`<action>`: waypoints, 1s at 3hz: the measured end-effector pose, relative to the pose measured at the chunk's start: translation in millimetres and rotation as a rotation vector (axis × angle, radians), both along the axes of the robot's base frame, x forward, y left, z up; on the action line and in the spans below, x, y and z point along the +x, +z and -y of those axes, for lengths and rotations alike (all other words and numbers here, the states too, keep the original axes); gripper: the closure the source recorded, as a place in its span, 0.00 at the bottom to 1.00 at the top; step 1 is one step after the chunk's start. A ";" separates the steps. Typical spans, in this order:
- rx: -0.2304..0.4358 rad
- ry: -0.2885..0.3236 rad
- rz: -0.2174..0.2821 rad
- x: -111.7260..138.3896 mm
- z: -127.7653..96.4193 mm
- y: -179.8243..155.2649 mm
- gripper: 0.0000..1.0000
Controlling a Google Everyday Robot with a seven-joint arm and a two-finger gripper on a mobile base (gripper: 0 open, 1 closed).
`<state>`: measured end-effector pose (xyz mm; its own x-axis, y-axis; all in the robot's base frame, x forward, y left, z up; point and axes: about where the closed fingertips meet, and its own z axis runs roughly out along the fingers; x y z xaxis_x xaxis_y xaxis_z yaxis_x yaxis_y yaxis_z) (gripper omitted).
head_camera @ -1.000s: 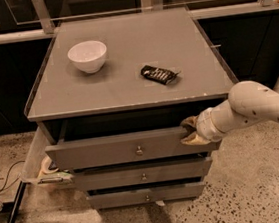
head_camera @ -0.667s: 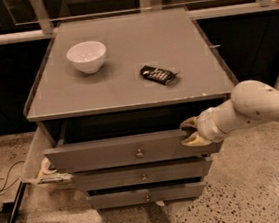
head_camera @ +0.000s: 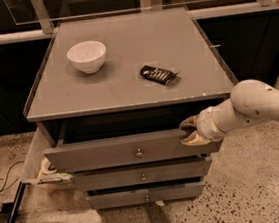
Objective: Open top drawer
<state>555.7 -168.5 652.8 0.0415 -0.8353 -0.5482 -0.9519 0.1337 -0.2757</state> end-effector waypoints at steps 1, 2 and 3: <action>0.000 -0.001 -0.001 -0.1 0.2 -0.3 0.34; 0.010 -0.038 -0.042 -9.4 12.9 -16.3 0.11; 0.010 -0.038 -0.042 -9.4 12.8 -13.2 0.00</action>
Offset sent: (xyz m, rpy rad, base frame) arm -0.0440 -0.0684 -0.0883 0.0455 0.1885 -0.1815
